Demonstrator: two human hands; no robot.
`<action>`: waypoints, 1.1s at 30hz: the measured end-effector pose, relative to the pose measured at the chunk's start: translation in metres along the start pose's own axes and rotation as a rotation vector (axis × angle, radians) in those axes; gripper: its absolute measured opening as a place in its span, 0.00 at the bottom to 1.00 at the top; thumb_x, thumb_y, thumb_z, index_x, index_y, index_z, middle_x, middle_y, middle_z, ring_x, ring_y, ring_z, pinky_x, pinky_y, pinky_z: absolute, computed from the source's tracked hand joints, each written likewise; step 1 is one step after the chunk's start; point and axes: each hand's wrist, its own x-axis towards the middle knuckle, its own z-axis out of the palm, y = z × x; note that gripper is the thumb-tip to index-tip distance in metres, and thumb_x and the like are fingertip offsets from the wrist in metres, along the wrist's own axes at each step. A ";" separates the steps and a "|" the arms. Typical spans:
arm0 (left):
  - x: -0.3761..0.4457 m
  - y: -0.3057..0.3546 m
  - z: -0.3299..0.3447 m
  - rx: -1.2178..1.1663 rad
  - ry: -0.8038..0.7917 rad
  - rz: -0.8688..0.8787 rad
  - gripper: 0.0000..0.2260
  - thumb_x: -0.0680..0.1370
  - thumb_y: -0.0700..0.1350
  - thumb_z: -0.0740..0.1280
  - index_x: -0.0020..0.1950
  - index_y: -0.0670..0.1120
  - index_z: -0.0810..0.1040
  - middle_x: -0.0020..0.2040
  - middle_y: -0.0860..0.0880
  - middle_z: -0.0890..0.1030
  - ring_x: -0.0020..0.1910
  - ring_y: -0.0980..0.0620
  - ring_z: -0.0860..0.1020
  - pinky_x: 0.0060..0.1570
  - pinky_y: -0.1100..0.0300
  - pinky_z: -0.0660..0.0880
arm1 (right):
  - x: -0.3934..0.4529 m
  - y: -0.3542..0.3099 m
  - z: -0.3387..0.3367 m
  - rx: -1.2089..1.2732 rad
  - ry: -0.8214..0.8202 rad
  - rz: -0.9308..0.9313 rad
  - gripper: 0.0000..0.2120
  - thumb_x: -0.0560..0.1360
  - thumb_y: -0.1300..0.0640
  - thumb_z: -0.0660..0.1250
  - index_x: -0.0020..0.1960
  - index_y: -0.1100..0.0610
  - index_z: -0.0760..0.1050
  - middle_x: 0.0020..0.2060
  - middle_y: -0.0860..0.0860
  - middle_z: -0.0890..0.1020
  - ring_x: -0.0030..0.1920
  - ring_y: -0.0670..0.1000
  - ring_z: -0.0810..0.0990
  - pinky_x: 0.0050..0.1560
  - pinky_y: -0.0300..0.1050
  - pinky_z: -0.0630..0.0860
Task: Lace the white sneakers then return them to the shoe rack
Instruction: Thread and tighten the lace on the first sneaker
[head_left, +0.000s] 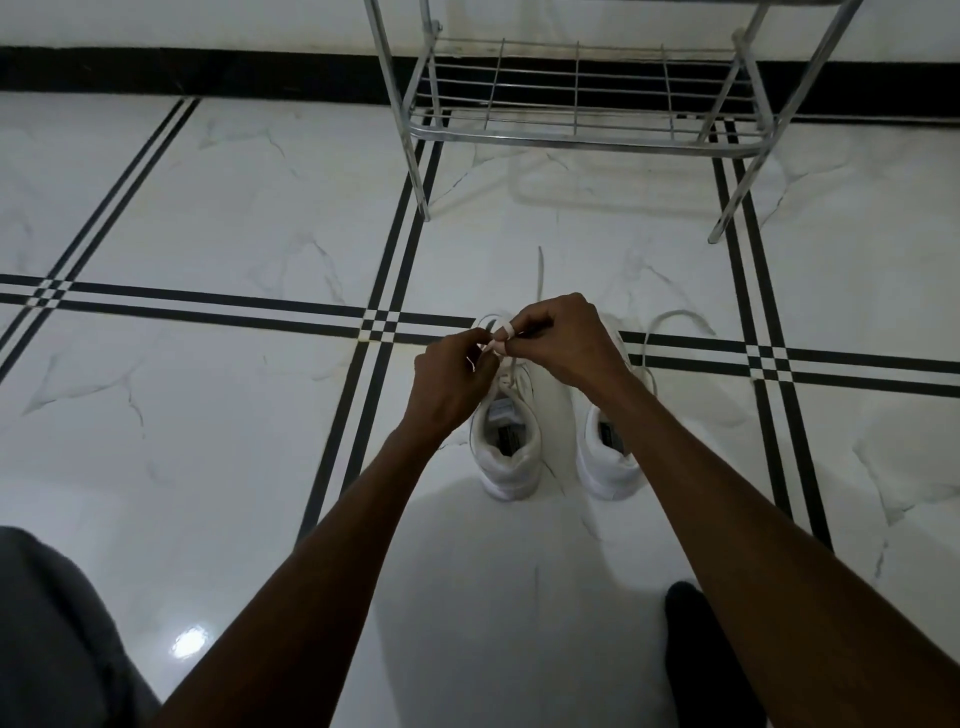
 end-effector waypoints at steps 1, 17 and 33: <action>0.000 0.001 -0.001 -0.008 -0.006 -0.010 0.13 0.78 0.53 0.64 0.56 0.49 0.83 0.39 0.51 0.84 0.37 0.52 0.82 0.44 0.49 0.81 | 0.000 0.000 0.000 0.028 0.002 0.006 0.08 0.66 0.57 0.80 0.44 0.53 0.88 0.39 0.49 0.88 0.42 0.45 0.86 0.51 0.45 0.83; 0.000 -0.003 -0.036 -0.484 -0.219 -0.169 0.16 0.84 0.51 0.61 0.52 0.40 0.79 0.47 0.48 0.80 0.49 0.57 0.78 0.55 0.61 0.74 | -0.002 0.010 -0.008 0.336 -0.056 0.155 0.11 0.67 0.62 0.80 0.48 0.62 0.86 0.43 0.57 0.88 0.47 0.56 0.88 0.52 0.49 0.84; -0.051 -0.102 -0.049 0.122 0.279 -0.637 0.19 0.81 0.57 0.64 0.49 0.40 0.80 0.44 0.41 0.83 0.46 0.39 0.80 0.47 0.51 0.74 | -0.007 0.060 0.003 -0.497 0.250 0.233 0.11 0.71 0.65 0.69 0.34 0.58 0.69 0.34 0.56 0.79 0.41 0.57 0.79 0.40 0.45 0.73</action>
